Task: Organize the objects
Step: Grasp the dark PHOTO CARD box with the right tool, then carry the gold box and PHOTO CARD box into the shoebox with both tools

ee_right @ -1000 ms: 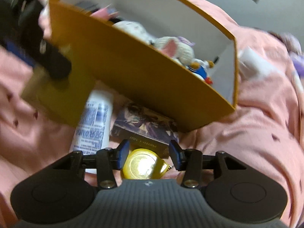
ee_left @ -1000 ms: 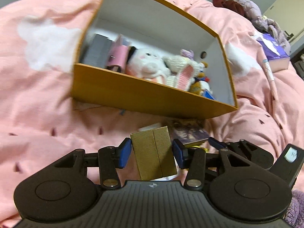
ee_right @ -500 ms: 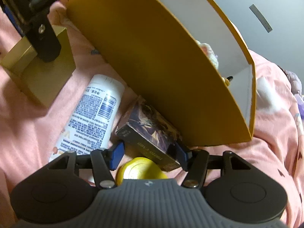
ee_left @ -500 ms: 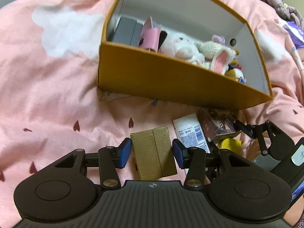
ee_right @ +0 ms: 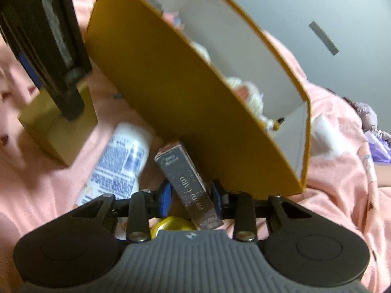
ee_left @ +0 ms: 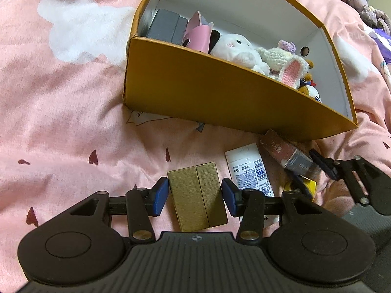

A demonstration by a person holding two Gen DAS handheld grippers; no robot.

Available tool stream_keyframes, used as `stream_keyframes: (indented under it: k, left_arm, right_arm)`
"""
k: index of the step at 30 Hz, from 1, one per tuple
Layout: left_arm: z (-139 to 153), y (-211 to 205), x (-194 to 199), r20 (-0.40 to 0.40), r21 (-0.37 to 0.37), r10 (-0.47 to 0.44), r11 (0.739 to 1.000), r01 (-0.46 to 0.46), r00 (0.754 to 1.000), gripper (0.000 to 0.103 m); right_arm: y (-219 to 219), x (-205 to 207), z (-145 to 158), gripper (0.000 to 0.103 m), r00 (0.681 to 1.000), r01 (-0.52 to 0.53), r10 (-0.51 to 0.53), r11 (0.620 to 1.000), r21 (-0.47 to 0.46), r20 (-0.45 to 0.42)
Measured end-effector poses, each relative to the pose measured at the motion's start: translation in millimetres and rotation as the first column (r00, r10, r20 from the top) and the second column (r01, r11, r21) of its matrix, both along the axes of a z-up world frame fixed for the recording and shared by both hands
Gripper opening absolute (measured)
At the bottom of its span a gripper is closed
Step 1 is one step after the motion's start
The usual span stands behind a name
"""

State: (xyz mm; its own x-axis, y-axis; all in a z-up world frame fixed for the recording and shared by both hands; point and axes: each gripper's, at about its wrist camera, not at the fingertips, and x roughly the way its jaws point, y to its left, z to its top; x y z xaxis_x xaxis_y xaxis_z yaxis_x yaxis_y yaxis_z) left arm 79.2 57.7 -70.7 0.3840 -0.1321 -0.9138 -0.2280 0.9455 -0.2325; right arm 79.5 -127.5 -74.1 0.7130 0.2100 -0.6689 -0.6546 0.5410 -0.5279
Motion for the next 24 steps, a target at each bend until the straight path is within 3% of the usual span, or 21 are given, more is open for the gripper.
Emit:
stream_keyframes:
  k: [4,7,10,12,18,24]
  left_arm:
    - [0,0,0,0.002,0.001,-0.003,1.0,0.003,1.0,0.055]
    - [-1,-1,0,0.003,0.003,-0.006,1.0,0.006,1.0,0.055]
    - [-1,-1,1,0.003,0.005,-0.007,1.0,0.007,1.0,0.055]
    - [-1,-2,2,0.004,0.008,-0.01,1.0,0.01,1.0,0.056]
    - [-5,-5,4,-0.009,0.001,-0.027,1.0,0.027,1.0,0.056]
    - [-13,-10,8,-0.019,0.033,-0.049,0.998,0.049,0.999,0.056]
  right_arm:
    - [-8,-11,18,0.031,0.999,-0.031,0.028,0.998,0.054,0.046]
    - [-15,-14,38,0.026,0.999,-0.038,0.035,0.99,0.135,0.027]
    - [-23,-1,61,0.025,0.992,0.019,0.016,0.963,0.27,-0.129]
    - [-28,13,64,0.025,0.961,0.097,0.005,0.93,0.355,-0.276]
    - [-25,16,47,0.024,0.903,0.203,-0.044,0.92,0.334,-0.427]
    - [-30,22,40,0.024,0.875,0.257,-0.065,0.903,0.345,-0.48]
